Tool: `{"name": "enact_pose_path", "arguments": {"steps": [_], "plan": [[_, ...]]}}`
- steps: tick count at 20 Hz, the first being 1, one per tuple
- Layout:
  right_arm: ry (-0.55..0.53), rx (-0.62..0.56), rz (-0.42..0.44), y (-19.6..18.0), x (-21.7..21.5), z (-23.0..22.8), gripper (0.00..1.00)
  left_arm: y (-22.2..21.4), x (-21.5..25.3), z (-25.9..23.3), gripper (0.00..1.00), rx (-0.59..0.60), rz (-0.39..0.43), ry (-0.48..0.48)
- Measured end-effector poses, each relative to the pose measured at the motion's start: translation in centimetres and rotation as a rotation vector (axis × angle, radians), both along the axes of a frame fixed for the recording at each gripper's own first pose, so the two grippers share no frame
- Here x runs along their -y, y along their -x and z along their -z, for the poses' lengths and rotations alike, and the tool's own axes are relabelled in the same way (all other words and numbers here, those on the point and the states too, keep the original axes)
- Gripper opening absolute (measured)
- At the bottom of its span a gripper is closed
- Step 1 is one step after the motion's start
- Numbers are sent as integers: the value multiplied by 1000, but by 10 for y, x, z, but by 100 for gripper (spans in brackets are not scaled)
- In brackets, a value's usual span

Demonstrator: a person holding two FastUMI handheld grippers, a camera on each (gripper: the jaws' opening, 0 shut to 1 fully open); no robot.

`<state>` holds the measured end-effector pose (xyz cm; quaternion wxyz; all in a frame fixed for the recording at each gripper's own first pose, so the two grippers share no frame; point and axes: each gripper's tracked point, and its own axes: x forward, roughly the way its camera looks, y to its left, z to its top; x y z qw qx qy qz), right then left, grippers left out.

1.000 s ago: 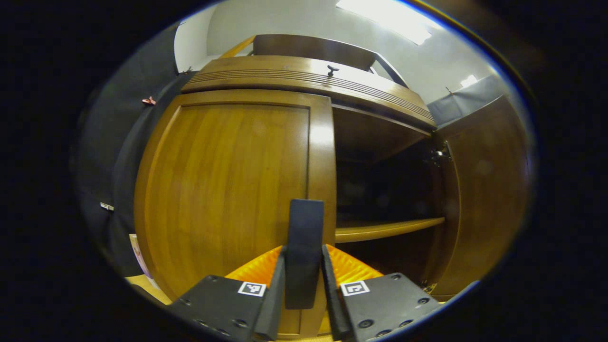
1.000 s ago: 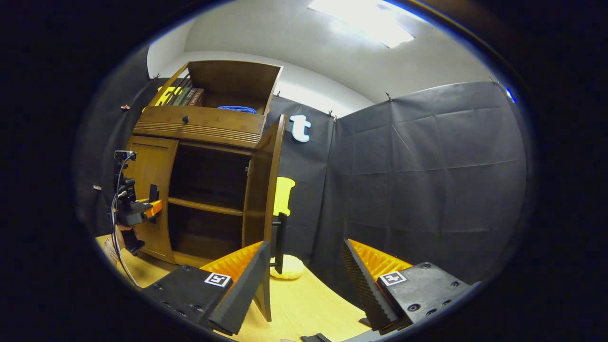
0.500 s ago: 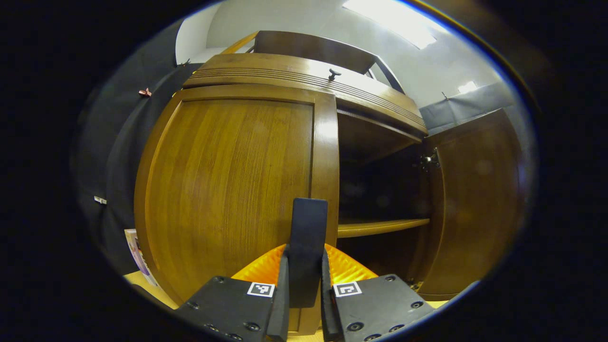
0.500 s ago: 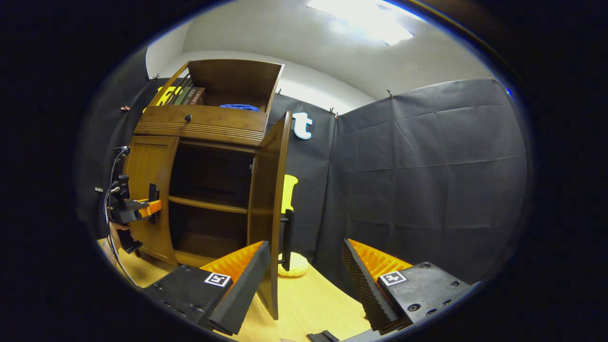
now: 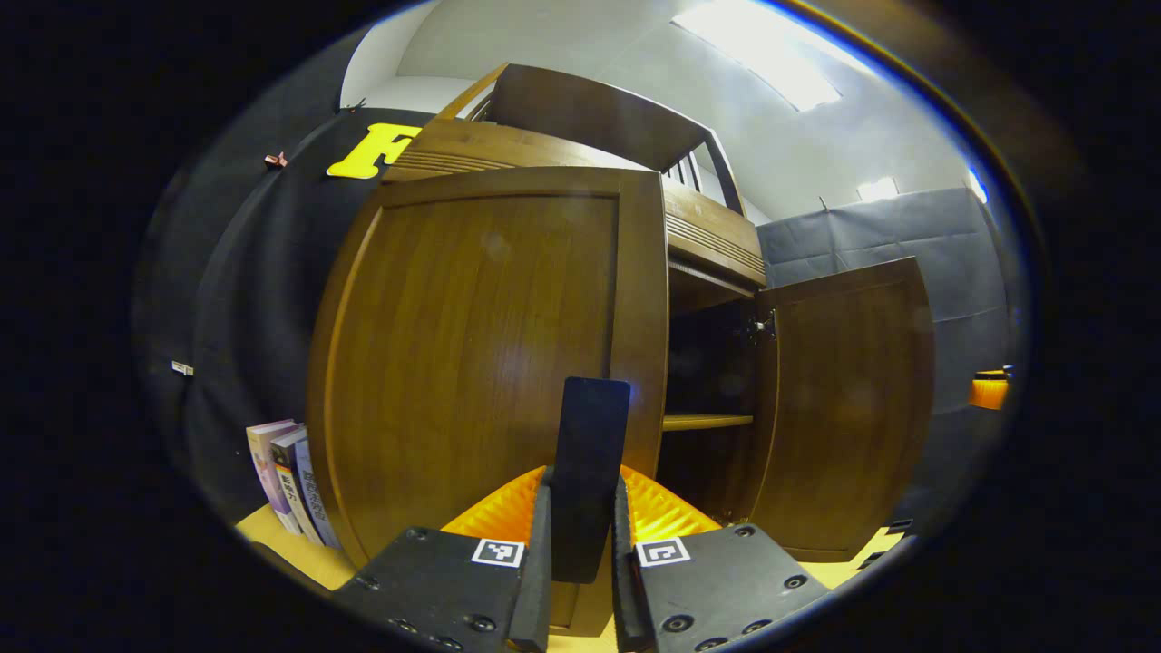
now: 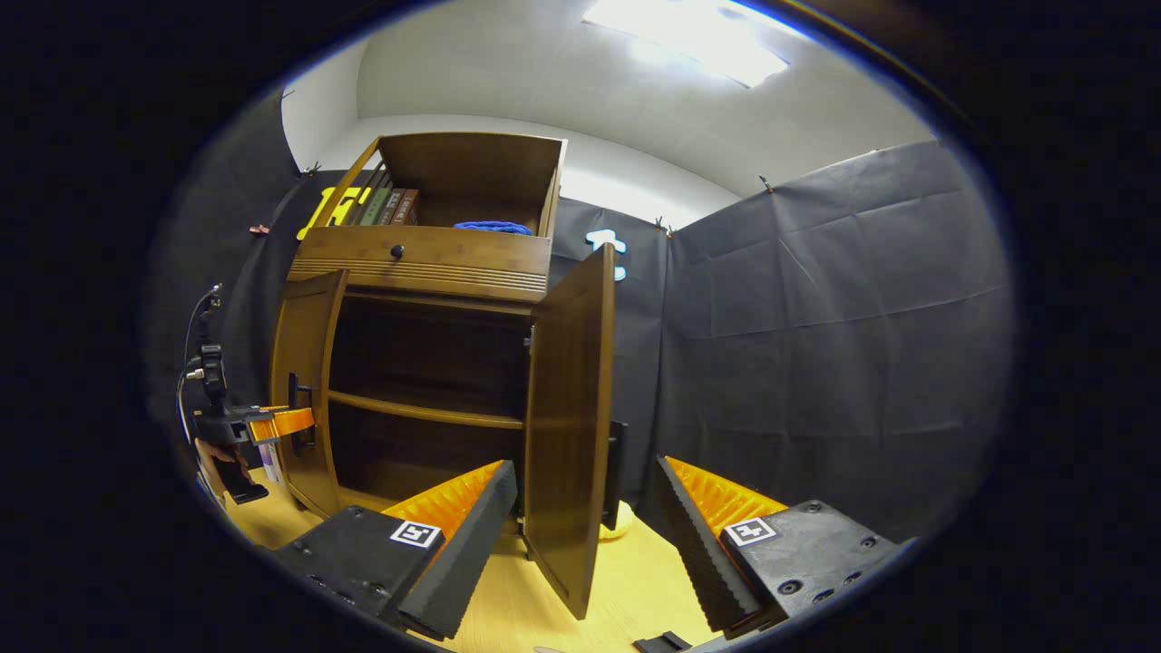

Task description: Open the right door of the double-door shoe cabinet with the right hand, and open the left door with the left hand.

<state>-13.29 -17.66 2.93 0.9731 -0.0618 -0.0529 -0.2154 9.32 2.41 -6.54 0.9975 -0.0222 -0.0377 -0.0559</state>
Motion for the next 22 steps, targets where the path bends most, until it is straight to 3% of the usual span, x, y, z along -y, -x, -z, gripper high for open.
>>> {"name": "enact_pose_path", "arguments": {"steps": [9, 18, 22], "plan": [[-16, 18, -163, -36, -66, 8, 97, 64, -35, -8, 31, 4, 3, -9], [-60, 3, -335, -82, -116, 25, 97, 112, -82, -15, 31, 14, -115, -37], [-84, -16, -396, -100, -137, 37, 98, 129, -111, -20, 26, 8, -193, -84]]}}
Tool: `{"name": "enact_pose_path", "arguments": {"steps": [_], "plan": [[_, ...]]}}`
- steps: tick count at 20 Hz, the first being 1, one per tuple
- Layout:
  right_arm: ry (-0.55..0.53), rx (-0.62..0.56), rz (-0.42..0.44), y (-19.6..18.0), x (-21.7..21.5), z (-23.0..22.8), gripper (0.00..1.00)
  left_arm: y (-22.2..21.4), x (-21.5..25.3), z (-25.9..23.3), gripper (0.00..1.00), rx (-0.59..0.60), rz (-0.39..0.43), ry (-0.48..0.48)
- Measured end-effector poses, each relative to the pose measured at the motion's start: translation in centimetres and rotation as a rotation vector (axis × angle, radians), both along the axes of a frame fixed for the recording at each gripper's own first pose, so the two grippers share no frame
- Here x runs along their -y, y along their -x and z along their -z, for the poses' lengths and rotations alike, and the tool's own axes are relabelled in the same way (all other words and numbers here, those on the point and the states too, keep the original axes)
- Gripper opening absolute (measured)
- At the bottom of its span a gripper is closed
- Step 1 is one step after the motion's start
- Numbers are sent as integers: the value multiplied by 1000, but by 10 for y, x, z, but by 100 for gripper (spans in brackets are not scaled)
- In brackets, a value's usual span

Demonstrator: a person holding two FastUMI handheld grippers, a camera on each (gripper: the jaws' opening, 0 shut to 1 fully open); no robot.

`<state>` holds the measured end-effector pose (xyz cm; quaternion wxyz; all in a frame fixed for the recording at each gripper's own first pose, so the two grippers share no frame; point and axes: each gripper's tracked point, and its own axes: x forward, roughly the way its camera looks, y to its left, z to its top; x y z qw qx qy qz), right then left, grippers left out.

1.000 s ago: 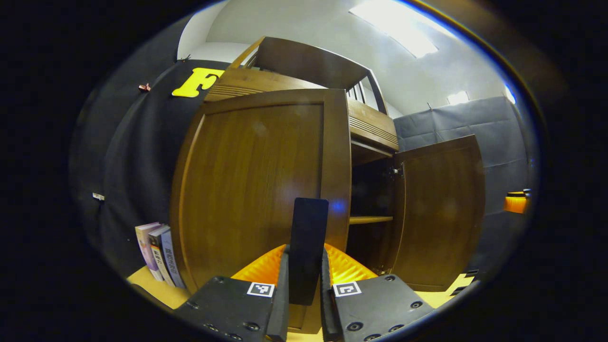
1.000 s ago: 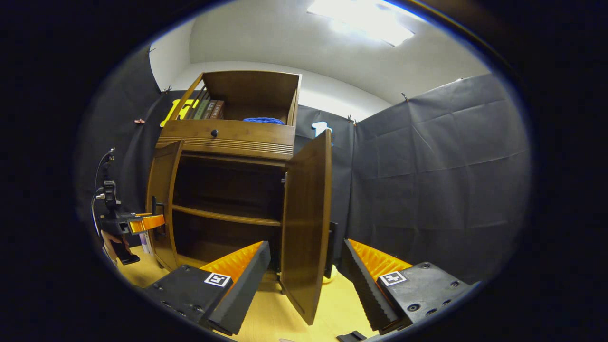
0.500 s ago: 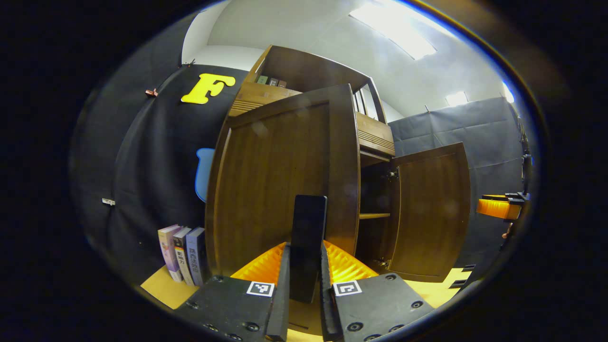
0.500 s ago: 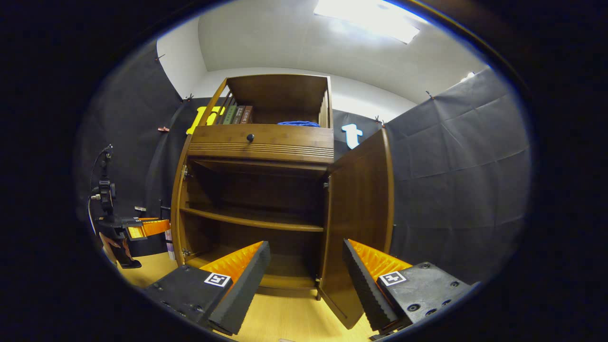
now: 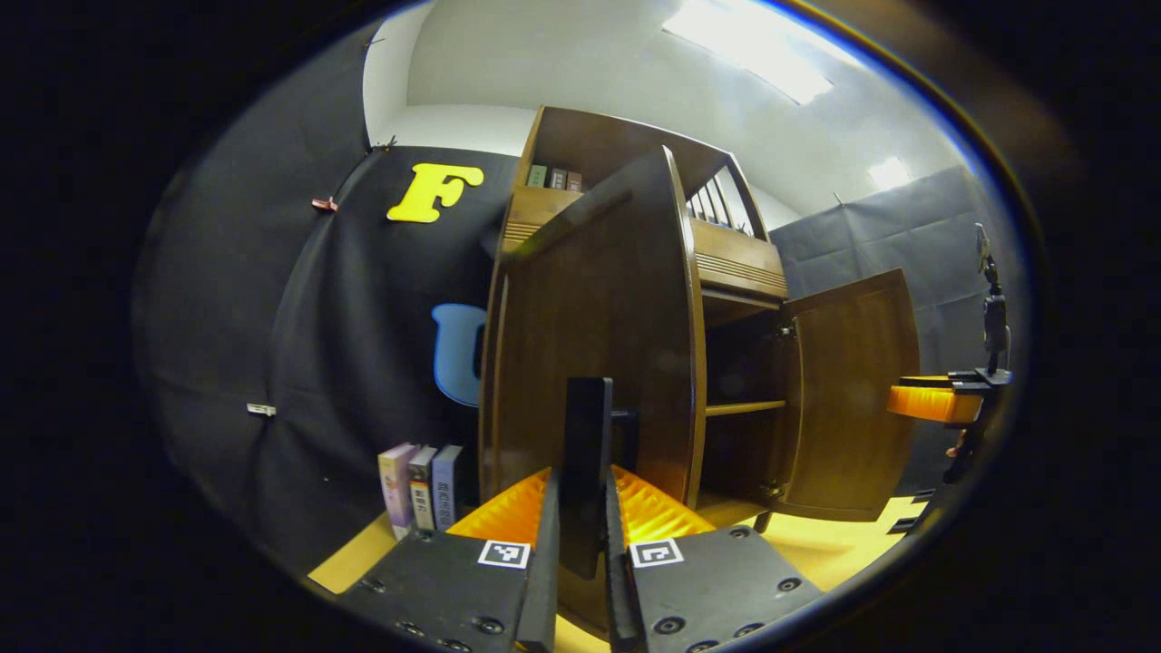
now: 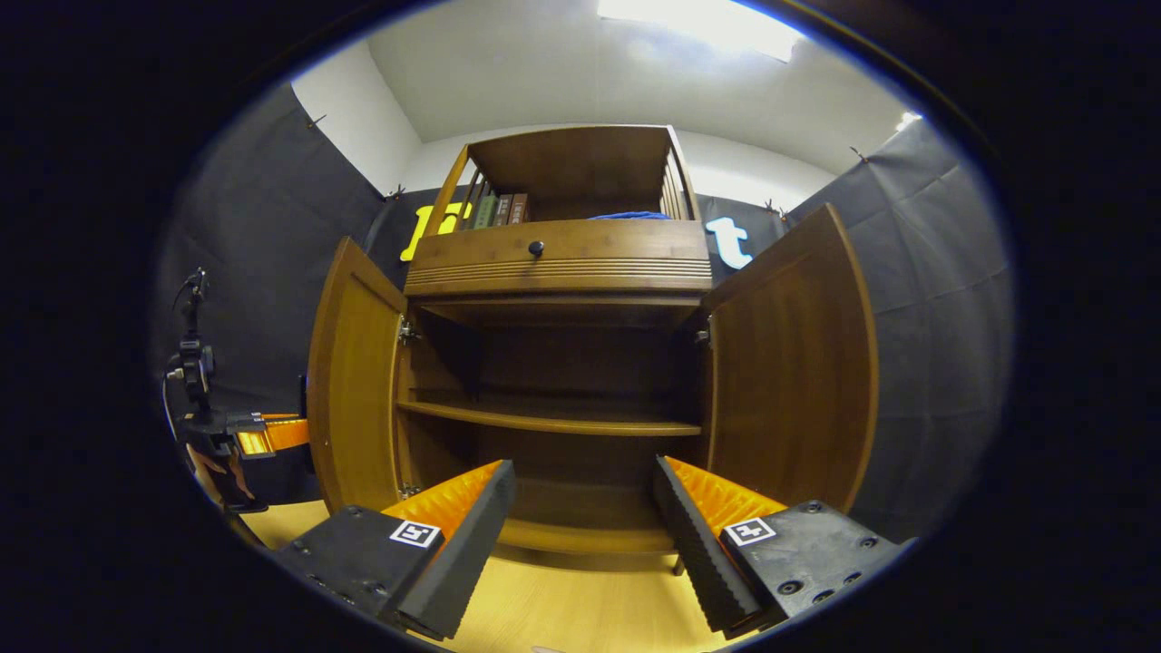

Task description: Open the right door of the double-door shoe cabinet with the right hand, and open the left door with the left hand.

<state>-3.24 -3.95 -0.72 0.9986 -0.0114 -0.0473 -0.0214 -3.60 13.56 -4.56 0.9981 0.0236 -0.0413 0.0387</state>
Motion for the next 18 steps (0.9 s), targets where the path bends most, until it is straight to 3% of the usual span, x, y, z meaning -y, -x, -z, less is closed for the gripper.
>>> {"name": "enact_pose_path", "arguments": {"steps": [8, 11, 15, 18], "plan": [[18, -31, -64, -23, -24, 17, 97, 17, -56, -4, 14, -8, -145, -11], [26, -46, -87, -24, -31, 21, 97, 21, -53, -4, 10, -24, -146, -14], [63, -27, -90, -16, -28, 18, 97, 46, -42, -13, 8, -48, -179, -119], [79, -18, -90, -9, -25, 18, 97, 64, -11, -28, 8, -42, -138, -166]]}}
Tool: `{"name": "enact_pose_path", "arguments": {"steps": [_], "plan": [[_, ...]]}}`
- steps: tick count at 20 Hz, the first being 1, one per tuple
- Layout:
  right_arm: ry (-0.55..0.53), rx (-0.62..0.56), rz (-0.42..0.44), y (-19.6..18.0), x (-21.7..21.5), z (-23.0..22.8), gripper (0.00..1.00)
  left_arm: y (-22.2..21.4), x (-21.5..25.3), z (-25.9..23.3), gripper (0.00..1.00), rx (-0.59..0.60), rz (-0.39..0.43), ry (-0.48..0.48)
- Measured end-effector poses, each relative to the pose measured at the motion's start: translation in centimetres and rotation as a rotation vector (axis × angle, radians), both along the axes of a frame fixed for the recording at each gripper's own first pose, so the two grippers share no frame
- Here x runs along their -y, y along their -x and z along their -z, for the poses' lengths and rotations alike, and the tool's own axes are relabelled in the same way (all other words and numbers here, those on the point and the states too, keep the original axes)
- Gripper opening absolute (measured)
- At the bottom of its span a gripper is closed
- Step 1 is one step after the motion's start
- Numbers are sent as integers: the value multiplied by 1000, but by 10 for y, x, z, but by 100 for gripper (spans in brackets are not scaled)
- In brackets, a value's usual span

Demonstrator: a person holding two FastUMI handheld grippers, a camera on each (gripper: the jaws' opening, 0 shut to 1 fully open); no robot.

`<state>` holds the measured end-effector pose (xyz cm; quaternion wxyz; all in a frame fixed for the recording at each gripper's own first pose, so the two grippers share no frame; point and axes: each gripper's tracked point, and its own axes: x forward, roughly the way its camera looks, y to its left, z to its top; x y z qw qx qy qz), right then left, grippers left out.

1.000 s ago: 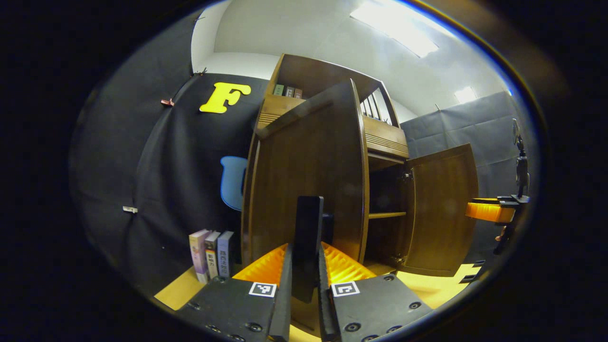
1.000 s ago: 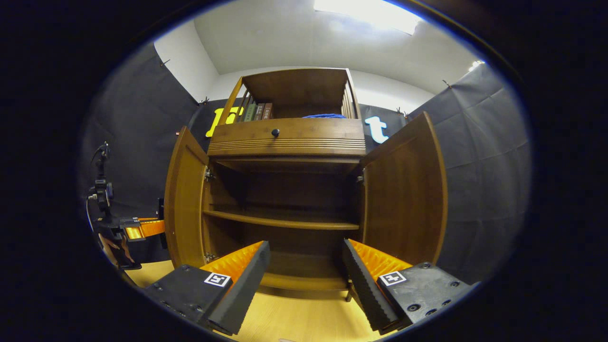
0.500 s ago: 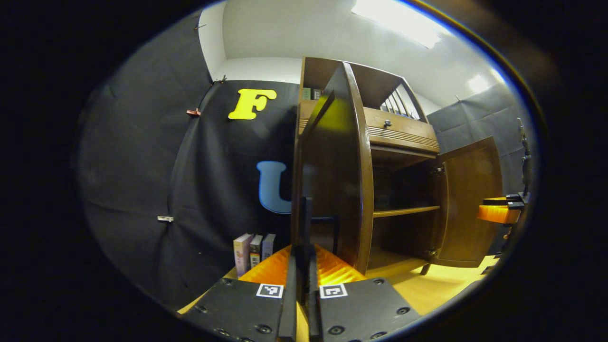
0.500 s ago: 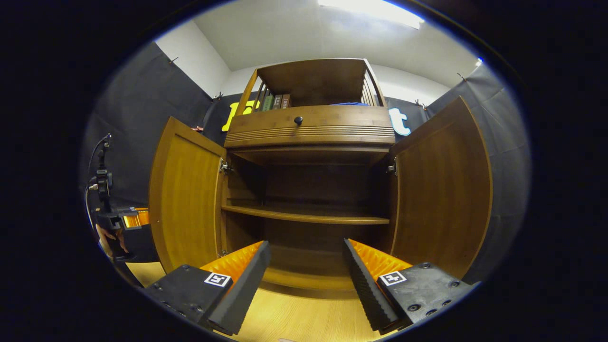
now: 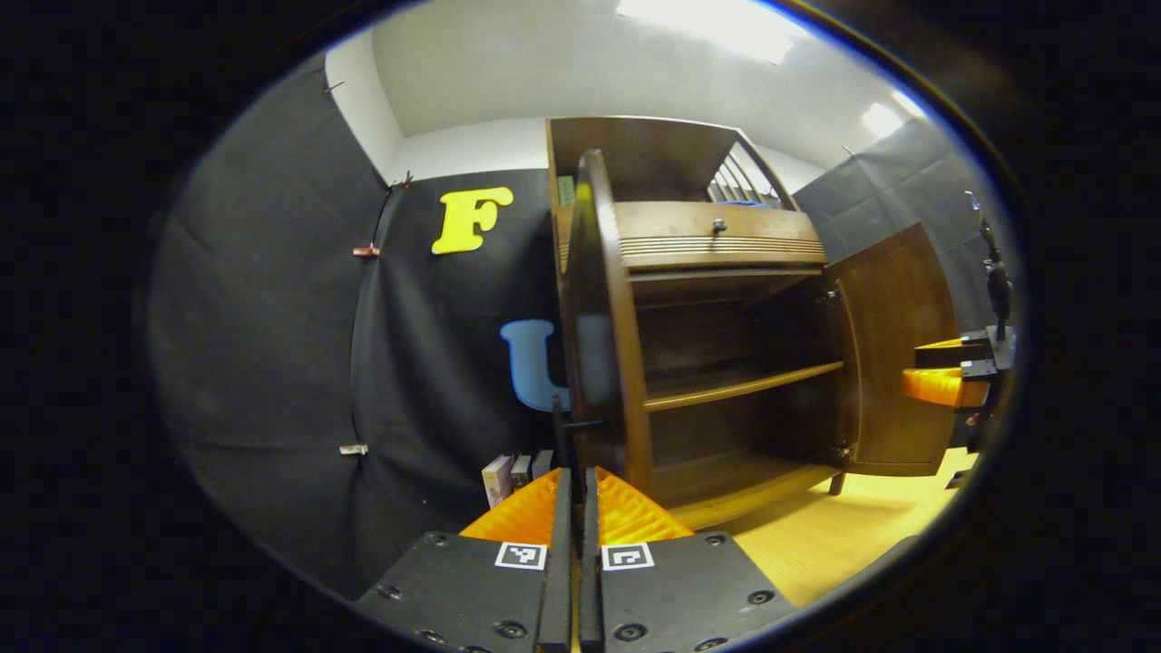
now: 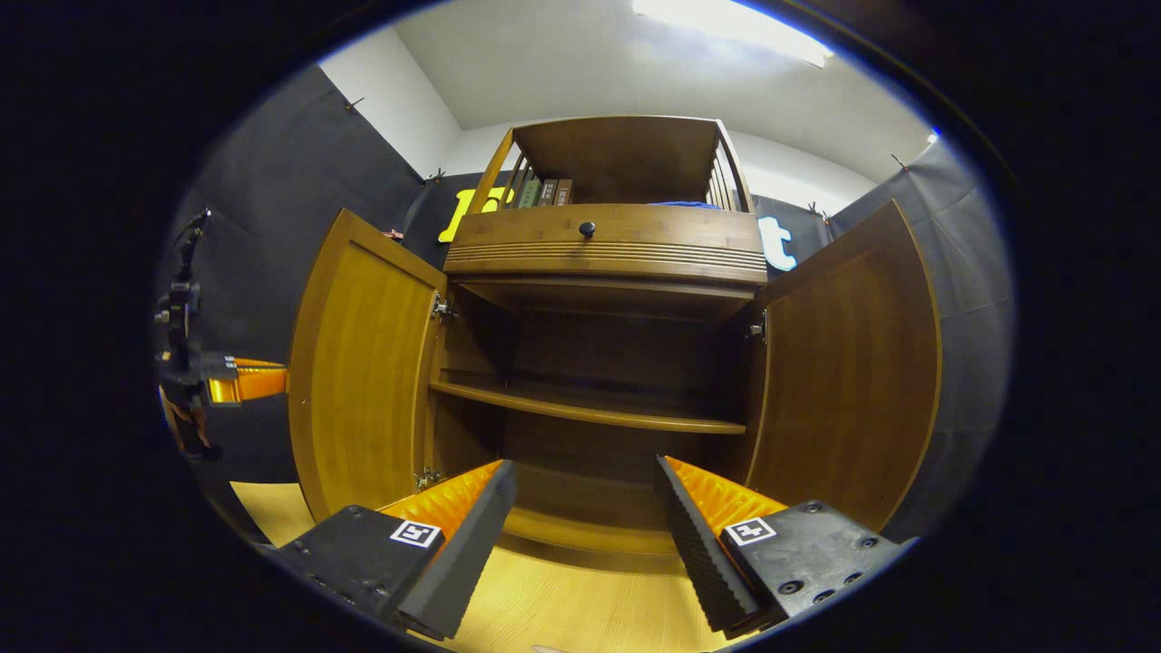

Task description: Open the right door of the double-door shoe cabinet with the right hand, and open the left door with the left hand.

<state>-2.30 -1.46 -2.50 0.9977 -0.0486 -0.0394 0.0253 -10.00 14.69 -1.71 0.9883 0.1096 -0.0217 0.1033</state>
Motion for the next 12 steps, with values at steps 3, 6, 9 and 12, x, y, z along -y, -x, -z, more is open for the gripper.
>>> {"name": "enact_pose_path", "arguments": {"steps": [3, 6, 9, 12], "plan": [[-16, 3, -22, 11, 0, -3, 96, 4, 44, -3, 8, -16, 101, 12], [-7, 7, 11, 25, 15, -5, 96, -8, 82, 5, 11, -35, 222, 71], [8, 9, 56, 40, 32, -8, 98, -32, 105, 23, 19, -108, 291, 129], [15, 19, 89, 52, 48, -16, 98, -44, 116, 8, 54, -59, 289, 156]]}}
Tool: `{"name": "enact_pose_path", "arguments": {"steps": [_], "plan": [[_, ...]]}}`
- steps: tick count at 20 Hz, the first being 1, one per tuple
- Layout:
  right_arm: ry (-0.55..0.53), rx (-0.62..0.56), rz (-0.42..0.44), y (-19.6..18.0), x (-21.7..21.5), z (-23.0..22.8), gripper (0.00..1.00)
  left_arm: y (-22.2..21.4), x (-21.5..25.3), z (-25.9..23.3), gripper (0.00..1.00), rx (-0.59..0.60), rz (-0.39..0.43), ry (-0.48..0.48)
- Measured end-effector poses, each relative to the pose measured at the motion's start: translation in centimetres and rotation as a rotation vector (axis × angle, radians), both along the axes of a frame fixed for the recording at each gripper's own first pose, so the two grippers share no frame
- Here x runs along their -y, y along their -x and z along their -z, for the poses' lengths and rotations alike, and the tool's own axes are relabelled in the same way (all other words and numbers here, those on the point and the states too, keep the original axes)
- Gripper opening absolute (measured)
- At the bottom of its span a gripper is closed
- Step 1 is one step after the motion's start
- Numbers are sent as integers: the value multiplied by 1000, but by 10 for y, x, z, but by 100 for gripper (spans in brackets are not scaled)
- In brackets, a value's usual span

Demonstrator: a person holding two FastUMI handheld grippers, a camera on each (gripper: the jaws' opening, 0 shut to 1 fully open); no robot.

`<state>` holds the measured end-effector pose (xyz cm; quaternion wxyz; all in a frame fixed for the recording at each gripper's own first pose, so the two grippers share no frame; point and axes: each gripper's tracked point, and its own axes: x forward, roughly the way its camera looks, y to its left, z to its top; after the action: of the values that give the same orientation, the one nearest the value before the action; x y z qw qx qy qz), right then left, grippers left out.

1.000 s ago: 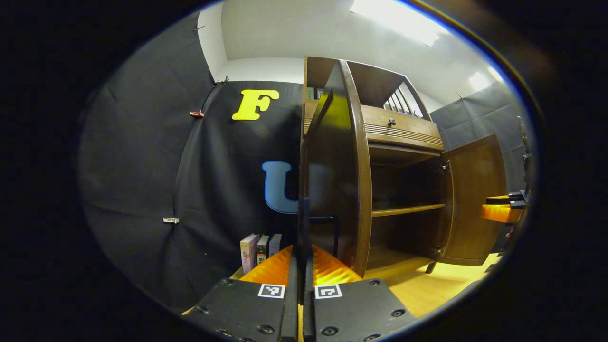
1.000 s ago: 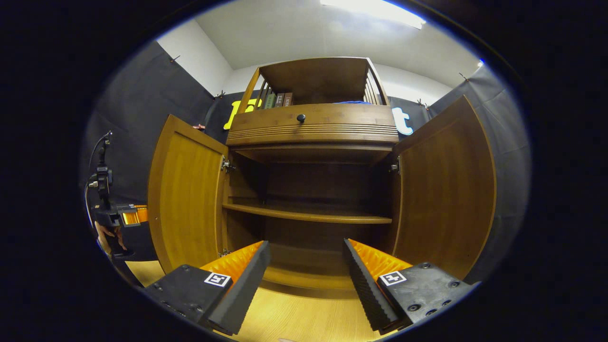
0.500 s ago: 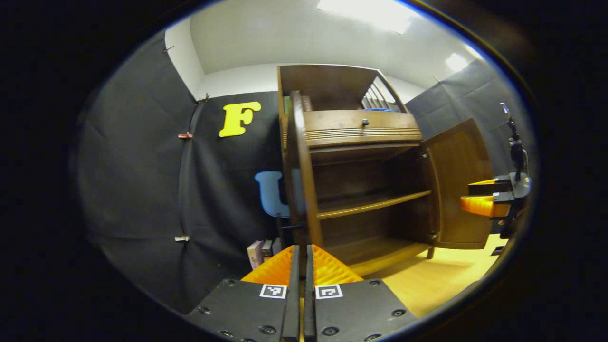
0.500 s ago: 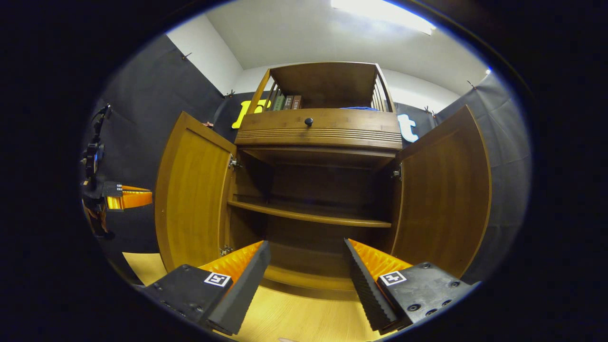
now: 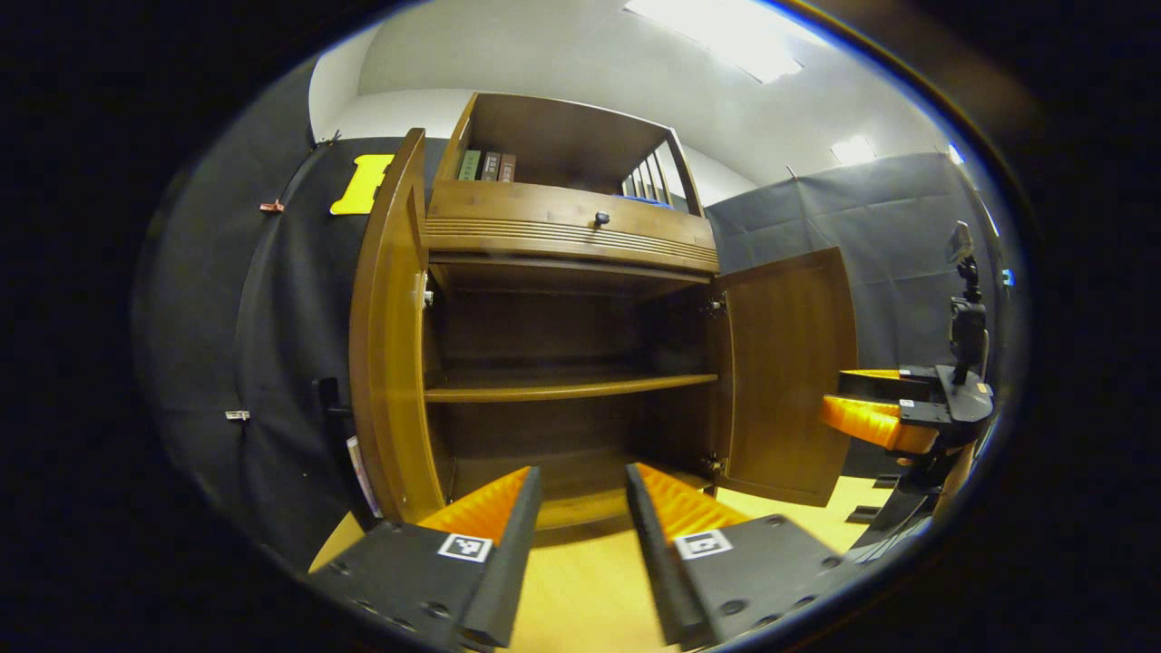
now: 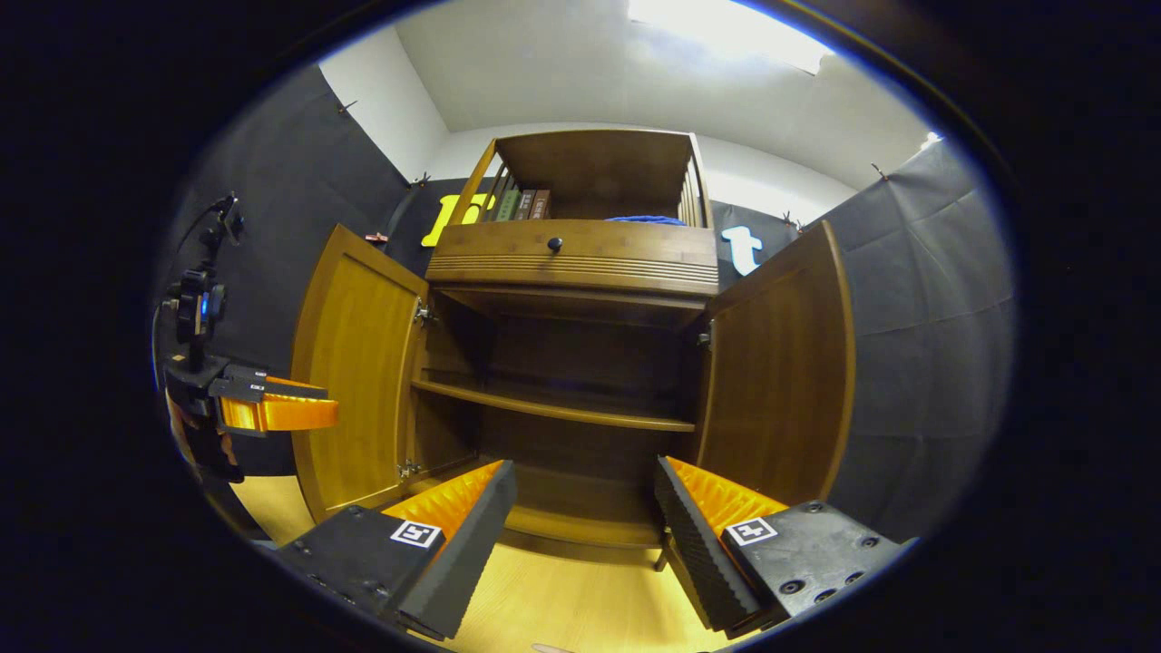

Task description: Open the right door of the double-door shoe cabinet with the right hand, and open the left door with the left hand.

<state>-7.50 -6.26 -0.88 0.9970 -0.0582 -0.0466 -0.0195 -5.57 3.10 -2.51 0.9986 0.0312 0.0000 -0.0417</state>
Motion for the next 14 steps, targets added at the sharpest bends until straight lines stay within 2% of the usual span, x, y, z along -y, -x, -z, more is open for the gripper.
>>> {"name": "enact_pose_path", "arguments": {"steps": [2, 6, 9, 12, 13, 14], "plan": [[6, -4, 16, 6, 9, -3, 96, -6, 3, -8, 78, 36, -19, 15], [7, -13, 27, 9, 19, -5, 96, -11, -2, -11, 94, 41, -129, -63], [-7, -16, 11, 11, 17, -6, 96, -11, 7, -21, 92, 84, -165, -155], [2, -18, 7, 14, 17, -6, 98, -13, 29, -22, 93, 97, -111, -139], [5, -18, 5, 15, 17, -7, 98, -13, 33, -23, 99, 96, -99, -132], [8, -18, 3, 17, 15, -7, 98, -13, 33, -23, 92, 97, -97, -130]]}}
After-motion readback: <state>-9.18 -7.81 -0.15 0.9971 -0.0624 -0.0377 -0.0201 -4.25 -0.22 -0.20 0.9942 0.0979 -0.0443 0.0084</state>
